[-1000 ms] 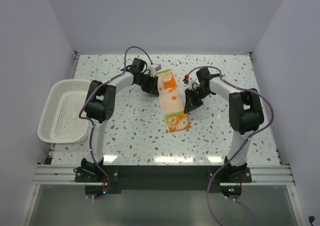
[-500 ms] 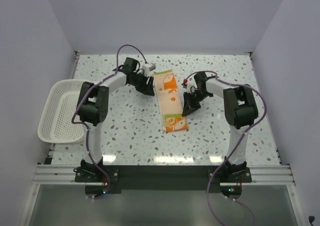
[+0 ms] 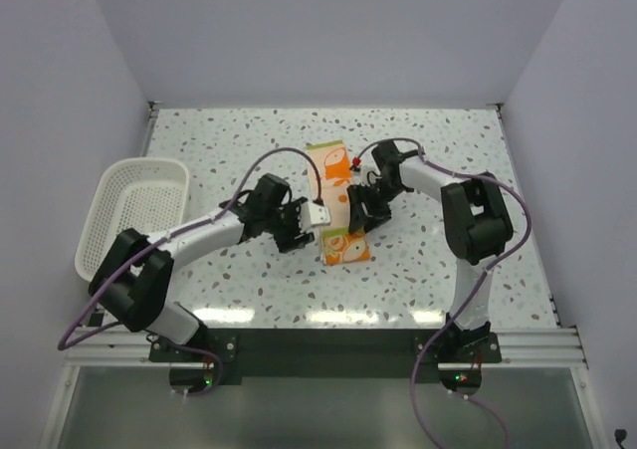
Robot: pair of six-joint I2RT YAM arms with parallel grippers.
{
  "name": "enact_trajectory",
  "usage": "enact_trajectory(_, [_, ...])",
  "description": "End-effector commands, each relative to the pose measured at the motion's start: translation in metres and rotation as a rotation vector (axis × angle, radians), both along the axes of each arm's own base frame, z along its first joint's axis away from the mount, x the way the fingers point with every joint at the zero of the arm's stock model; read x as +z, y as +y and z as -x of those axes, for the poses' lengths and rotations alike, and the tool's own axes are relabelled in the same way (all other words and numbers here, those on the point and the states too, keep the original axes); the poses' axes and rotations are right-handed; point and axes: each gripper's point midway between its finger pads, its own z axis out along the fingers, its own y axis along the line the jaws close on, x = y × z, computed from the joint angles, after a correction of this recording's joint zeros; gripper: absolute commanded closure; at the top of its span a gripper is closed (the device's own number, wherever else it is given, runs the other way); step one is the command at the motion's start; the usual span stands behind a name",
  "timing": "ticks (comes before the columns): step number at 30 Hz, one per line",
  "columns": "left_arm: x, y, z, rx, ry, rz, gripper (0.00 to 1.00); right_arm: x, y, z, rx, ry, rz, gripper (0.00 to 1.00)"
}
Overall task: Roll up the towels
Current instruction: Fold the towel, then roll the towel
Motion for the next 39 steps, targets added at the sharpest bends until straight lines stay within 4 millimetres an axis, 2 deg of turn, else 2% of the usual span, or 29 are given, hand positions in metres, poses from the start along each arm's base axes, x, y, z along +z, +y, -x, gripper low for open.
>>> enact_trajectory(1, [-0.007, -0.006, 0.008, -0.11, -0.25, -0.075, 0.37, 0.035, -0.027, -0.016, 0.021, -0.187, 0.087, 0.42])
enact_trajectory(2, [-0.001, -0.018, 0.009, -0.127, -0.322, -0.058, 0.37, 0.041, -0.025, -0.016, 0.022, -0.199, 0.071, 0.42])
enact_trajectory(3, [-0.011, -0.018, 0.017, -0.143, -0.324, -0.073, 0.38, 0.051, -0.019, -0.015, 0.03, -0.217, 0.034, 0.45])
enact_trajectory(4, [-0.013, -0.021, 0.019, -0.155, -0.343, -0.08, 0.39, 0.053, -0.016, -0.015, 0.034, -0.223, 0.017, 0.46])
enact_trajectory(5, [-0.014, -0.033, 0.02, -0.17, -0.387, -0.079, 0.39, 0.055, -0.015, -0.016, 0.034, -0.23, 0.011, 0.48])
enact_trajectory(6, [-0.015, -0.036, 0.022, -0.181, -0.394, -0.083, 0.4, 0.054, -0.013, -0.015, 0.039, -0.226, 0.003, 0.52])
enact_trajectory(8, [-0.017, -0.048, 0.026, -0.202, -0.406, -0.073, 0.41, 0.054, -0.009, -0.012, 0.046, -0.206, -0.023, 0.55])
enact_trajectory(9, [-0.015, -0.052, 0.027, -0.208, -0.406, -0.068, 0.41, 0.053, -0.007, -0.009, 0.078, -0.208, -0.045, 0.62])
enact_trajectory(11, [-0.018, -0.062, 0.034, -0.23, -0.399, -0.06, 0.41, 0.05, 0.001, 0.0, 0.1, -0.166, -0.101, 0.66])
enact_trajectory(12, [-0.018, -0.066, 0.036, -0.234, -0.399, -0.058, 0.41, 0.049, 0.006, 0.004, 0.111, -0.151, -0.119, 0.72])
enact_trajectory(15, [-0.023, -0.077, 0.045, -0.266, -0.405, -0.054, 0.41, 0.027, 0.011, 0.016, 0.143, -0.057, -0.125, 0.79])
enact_trajectory(17, [-0.027, -0.084, 0.051, -0.288, -0.402, -0.053, 0.41, 0.006, 0.009, 0.022, 0.136, 0.002, -0.105, 0.8])
enact_trajectory(19, [-0.029, -0.091, 0.053, -0.299, -0.411, -0.048, 0.41, -0.007, 0.007, 0.022, 0.123, 0.012, -0.091, 0.81])
enact_trajectory(20, [-0.036, -0.09, 0.052, -0.294, -0.407, -0.068, 0.41, -0.016, 0.006, 0.026, 0.119, 0.04, -0.084, 0.81])
enact_trajectory(22, [-0.038, -0.095, 0.047, -0.28, -0.42, -0.076, 0.4, -0.022, 0.008, 0.025, 0.103, 0.053, -0.086, 0.82])
enact_trajectory(25, [-0.05, -0.091, 0.036, -0.233, -0.427, -0.128, 0.41, -0.026, 0.009, 0.025, 0.077, 0.073, -0.081, 0.82])
enact_trajectory(28, [-0.067, -0.083, 0.031, -0.217, -0.427, -0.195, 0.51, -0.023, 0.012, 0.025, 0.069, 0.083, -0.095, 0.82])
enact_trajectory(29, [-0.07, -0.082, 0.033, -0.222, -0.412, -0.205, 0.63, -0.021, 0.013, 0.024, 0.069, 0.084, -0.098, 0.81])
enact_trajectory(31, [-0.071, -0.079, 0.038, -0.242, -0.366, -0.194, 0.72, -0.014, 0.009, 0.02, 0.068, 0.063, -0.091, 0.77])
enact_trajectory(32, [-0.07, -0.075, 0.047, -0.261, -0.318, -0.19, 0.75, -0.009, 0.007, 0.015, 0.067, 0.042, -0.095, 0.74])
enact_trajectory(33, [-0.066, -0.081, 0.057, -0.302, -0.267, -0.144, 0.81, -0.003, 0.0, 0.007, 0.05, 0.019, -0.097, 0.68])
enact_trajectory(34, [-0.07, -0.072, 0.064, -0.307, -0.198, -0.164, 0.83, 0.008, -0.004, 0.001, 0.037, -0.012, -0.1, 0.62])
enact_trajectory(35, [-0.068, -0.072, 0.067, -0.295, -0.15, -0.147, 0.86, 0.013, -0.011, -0.005, 0.044, -0.052, -0.098, 0.53])
enact_trajectory(36, [-0.058, -0.081, 0.072, -0.321, -0.093, -0.094, 0.88, 0.02, -0.023, -0.014, 0.022, -0.085, -0.098, 0.42])
enact_trajectory(37, [-0.06, -0.071, 0.071, -0.301, -0.024, -0.102, 0.89, 0.026, -0.028, -0.02, 0.018, -0.122, -0.105, 0.38])
enact_trajectory(38, [-0.06, -0.074, 0.079, -0.308, 0.067, -0.067, 0.89, 0.041, -0.035, -0.024, 0.015, -0.178, -0.106, 0.35])
enact_trajectory(39, [-0.05, -0.08, 0.071, -0.298, 0.098, -0.037, 0.9, 0.046, -0.045, -0.029, 0.027, -0.223, -0.106, 0.31])
